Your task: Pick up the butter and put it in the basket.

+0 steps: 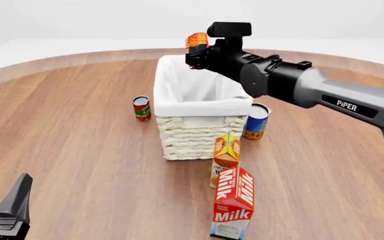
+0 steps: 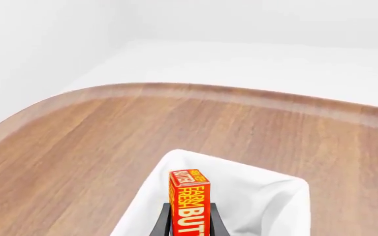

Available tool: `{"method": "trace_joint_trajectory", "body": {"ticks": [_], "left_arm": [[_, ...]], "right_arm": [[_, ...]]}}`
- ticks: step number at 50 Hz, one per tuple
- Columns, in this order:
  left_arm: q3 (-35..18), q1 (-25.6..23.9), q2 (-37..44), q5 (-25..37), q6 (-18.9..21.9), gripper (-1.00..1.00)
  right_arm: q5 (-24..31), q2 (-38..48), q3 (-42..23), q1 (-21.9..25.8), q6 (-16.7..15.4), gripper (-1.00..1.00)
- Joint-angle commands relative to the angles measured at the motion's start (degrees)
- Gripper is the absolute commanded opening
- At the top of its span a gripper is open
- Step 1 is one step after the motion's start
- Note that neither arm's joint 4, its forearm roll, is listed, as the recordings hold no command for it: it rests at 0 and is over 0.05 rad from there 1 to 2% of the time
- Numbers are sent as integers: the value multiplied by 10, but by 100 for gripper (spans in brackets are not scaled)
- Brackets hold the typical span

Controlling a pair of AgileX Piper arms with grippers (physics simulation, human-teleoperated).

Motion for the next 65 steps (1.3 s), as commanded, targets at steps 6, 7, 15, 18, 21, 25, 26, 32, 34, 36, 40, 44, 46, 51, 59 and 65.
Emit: {"method": "trace_joint_trajectory", "body": {"ticks": [6,7,15,18,21,25,26,32,34,36,40,44,46,51,59,65], "left_arm": [[0,0,0,0,0,100],[0,0,0,0,0,100],[0,0,0,0,0,100],[0,0,0,0,0,100],[0,0,0,0,0,100],[0,0,0,0,0,100],[0,0,0,0,0,100],[0,0,0,0,0,100],[0,0,0,0,0,100],[0,0,0,0,0,100],[0,0,0,0,0,100],[0,0,0,0,0,100],[0,0,0,0,0,100],[0,0,0,0,0,100],[0,0,0,0,0,100],[0,0,0,0,0,100]], "right_arm": [[-10,18,-25,-1,17,-100],[-10,18,-25,-1,17,-100],[-6,34,-37,2,21,-100],[-4,38,-40,3,21,-100],[-3,41,-43,3,21,-100],[-1,46,-48,2,21,-100],[-1,46,-49,2,21,-100],[0,48,-52,2,21,-100],[1,49,-54,1,21,-100],[2,50,-54,0,21,-100],[3,53,-57,-2,21,-100],[3,56,-56,-1,22,-100],[3,58,-57,0,23,-100],[3,62,-59,0,23,-100],[4,62,-61,2,22,-100],[5,63,-63,0,23,-100]]}}
